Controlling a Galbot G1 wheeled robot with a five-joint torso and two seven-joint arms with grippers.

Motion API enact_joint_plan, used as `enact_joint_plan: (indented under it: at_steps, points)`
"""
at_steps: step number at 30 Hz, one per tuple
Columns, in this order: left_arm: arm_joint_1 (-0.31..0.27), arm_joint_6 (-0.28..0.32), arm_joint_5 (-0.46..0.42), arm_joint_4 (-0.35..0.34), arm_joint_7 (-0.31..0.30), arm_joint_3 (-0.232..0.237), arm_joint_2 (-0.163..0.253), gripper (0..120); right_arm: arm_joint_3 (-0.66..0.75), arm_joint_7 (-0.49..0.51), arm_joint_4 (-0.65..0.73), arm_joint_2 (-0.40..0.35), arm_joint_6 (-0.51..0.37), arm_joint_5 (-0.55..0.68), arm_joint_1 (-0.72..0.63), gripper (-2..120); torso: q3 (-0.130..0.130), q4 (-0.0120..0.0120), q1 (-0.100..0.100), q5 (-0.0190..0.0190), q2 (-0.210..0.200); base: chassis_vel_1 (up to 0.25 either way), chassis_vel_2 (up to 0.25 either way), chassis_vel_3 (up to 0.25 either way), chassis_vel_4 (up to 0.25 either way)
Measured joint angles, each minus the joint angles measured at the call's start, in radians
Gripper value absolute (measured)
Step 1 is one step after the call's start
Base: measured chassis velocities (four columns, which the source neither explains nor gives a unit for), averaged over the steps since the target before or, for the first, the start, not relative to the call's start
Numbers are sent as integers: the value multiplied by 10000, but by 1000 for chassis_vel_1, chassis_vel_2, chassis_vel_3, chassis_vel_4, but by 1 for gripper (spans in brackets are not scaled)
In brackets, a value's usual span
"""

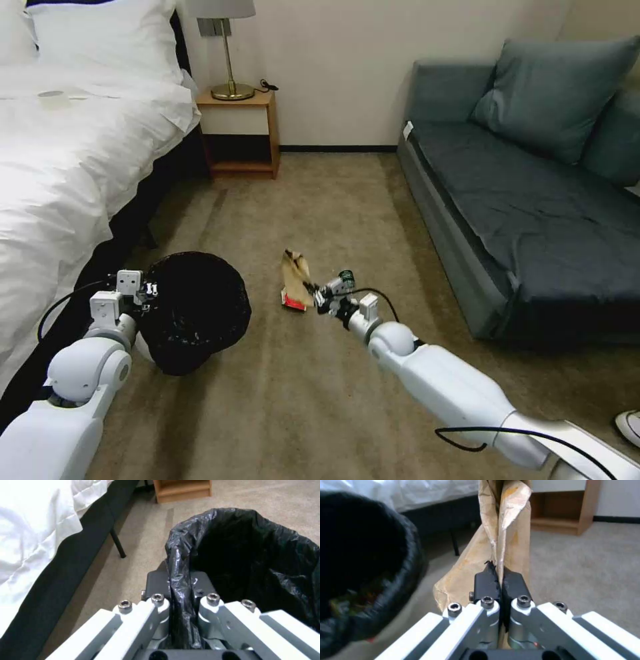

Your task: Pick up the trash bin, then pick up the garbage on the floor and place it into the trash bin.

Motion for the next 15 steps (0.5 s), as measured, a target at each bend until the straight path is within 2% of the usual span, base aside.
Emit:
enact_joint_plan:
  at_steps: [6,15]
  points:
    - [31,-16,21,2,-14,31,-64,5,-174,316,1394,-262,-339,408,-74,0,0,-1,0,1,0,0,0,0,0]
    - [48,-16,-11,-83,-61,-8,-4,5,-931,721,1740,503,-542,511,-48,0,0,2,0,0,0,0,0,0,0]
